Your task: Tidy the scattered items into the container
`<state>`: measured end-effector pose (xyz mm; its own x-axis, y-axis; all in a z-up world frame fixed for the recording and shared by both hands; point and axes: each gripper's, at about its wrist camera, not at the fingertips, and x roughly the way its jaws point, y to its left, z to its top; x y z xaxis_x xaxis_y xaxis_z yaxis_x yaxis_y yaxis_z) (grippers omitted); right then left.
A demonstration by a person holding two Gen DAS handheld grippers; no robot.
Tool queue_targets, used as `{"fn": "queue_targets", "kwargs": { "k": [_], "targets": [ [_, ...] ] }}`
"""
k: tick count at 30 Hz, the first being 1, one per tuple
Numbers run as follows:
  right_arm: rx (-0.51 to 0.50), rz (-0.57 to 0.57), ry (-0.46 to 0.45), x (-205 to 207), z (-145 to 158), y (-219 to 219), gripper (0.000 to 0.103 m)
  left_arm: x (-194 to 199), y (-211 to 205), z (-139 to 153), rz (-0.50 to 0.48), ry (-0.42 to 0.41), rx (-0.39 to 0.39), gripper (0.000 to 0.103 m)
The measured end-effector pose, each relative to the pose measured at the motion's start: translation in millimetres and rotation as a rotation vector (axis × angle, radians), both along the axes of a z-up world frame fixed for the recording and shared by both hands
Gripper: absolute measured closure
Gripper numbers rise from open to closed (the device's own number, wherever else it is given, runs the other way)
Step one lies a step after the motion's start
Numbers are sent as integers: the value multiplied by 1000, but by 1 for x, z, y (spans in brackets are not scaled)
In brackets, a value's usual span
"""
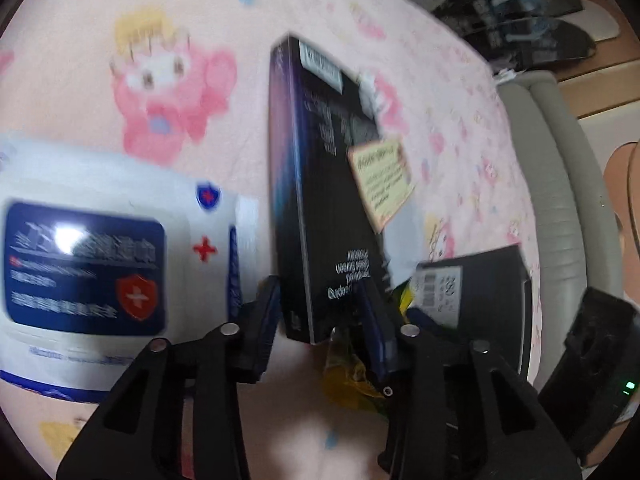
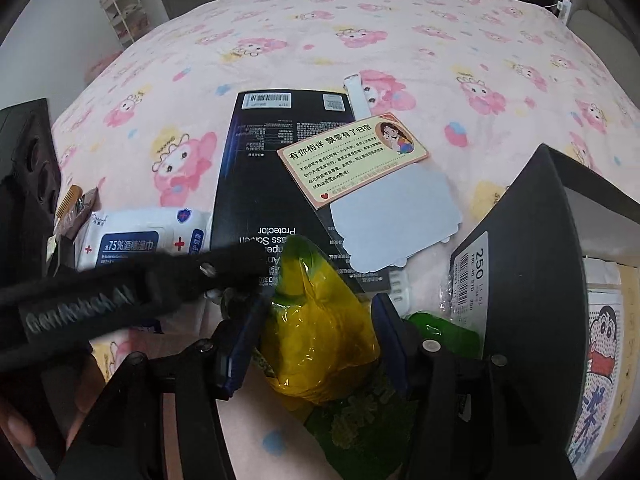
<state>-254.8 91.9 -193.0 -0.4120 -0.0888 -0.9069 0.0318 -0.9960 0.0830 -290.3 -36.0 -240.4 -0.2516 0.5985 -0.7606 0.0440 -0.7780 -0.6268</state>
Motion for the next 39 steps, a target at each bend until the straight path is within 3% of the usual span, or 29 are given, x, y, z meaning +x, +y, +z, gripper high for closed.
{"fn": "queue_targets", "kwargs": {
  "k": [4, 7, 10, 18, 21, 24, 28, 32, 35, 39],
  "targets": [
    [8, 0, -2, 1, -2, 0, 50, 3, 1, -4, 24, 15, -13, 55],
    [5, -1, -1, 1, -1, 0, 50, 3, 0, -1, 23, 45, -1, 61],
    [15, 4, 9, 2, 1, -1, 50, 2, -9, 1, 66, 22, 39, 67],
    [13, -1, 49, 9, 6, -1, 50, 12, -6, 18, 80, 67, 2, 74],
    [27, 5, 65, 13, 11, -4, 50, 20, -4, 32, 93, 104, -62, 75],
    [38, 20, 78, 21, 18, -8, 50, 34, -7, 44, 91, 129, -83, 78],
    [-51, 89, 96, 42, 35, -18, 50, 69, -21, 60, 103, 171, -85, 80],
    [-149, 172, 69, 73, 32, -32, 49, 107, -31, 52, 120, 122, -44, 77],
    [-124, 228, 80, 97, 26, -44, 49, 118, -31, 45, 132, 85, -43, 76],
    [-126, 209, 94, 106, 30, -39, 49, 121, -31, 58, 137, 140, -62, 75]
  ]
}}
